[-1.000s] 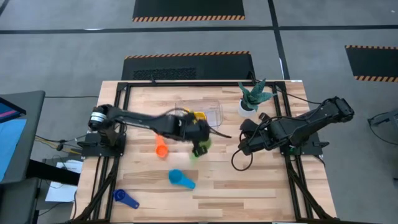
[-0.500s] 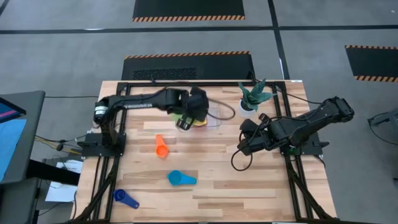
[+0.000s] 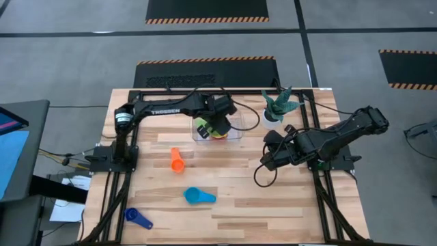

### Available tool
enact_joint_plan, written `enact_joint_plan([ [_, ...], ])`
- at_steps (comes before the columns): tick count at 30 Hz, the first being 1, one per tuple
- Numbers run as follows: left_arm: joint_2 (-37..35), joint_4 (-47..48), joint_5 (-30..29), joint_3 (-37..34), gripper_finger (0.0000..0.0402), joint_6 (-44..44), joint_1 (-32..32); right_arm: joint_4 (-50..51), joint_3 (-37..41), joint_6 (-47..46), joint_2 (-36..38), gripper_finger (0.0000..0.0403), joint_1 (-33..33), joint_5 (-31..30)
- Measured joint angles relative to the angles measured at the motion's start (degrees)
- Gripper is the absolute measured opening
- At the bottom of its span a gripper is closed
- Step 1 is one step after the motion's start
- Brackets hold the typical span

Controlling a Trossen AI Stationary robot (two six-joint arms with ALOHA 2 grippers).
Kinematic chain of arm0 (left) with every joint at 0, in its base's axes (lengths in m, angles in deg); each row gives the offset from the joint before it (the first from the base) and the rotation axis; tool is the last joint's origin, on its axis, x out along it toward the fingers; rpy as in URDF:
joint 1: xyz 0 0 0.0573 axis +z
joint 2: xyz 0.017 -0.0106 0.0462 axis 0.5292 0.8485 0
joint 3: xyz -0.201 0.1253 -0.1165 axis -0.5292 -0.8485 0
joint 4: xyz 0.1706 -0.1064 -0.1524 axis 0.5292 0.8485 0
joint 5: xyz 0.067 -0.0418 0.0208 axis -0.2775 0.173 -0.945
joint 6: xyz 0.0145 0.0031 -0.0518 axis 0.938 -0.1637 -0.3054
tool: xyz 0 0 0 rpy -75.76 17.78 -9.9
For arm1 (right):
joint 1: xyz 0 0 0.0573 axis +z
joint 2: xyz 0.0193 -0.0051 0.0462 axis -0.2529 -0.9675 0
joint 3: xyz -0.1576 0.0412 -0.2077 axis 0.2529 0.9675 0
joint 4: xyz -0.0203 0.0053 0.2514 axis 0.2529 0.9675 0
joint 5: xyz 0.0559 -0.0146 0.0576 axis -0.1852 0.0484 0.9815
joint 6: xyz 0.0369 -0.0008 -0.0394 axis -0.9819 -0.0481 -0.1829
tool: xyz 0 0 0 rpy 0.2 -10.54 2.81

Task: Nest measuring cups in basket
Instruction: Stack the green measuring cup on top of the yellow measuring cup in the transparent bin

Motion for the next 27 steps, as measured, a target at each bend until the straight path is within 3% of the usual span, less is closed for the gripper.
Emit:
enact_joint_plan([
  [7,4.72,-1.55,-3.87,-0.08,0.0000,4.68,0.01,0.07,0.00,0.00,0.00,0.0015,0.00,0.02],
  [18,5.05,-1.39,-0.90,0.04,0.0015,5.68,0.61,0.26,0.00,0.06,0.00,0.0023,0.00,0.00],
  [27,6.35,-1.70,-1.96,0.09,0.0028,6.34,0.45,0.30,0.00,0.15,0.00,0.0020,0.00,0.00],
])
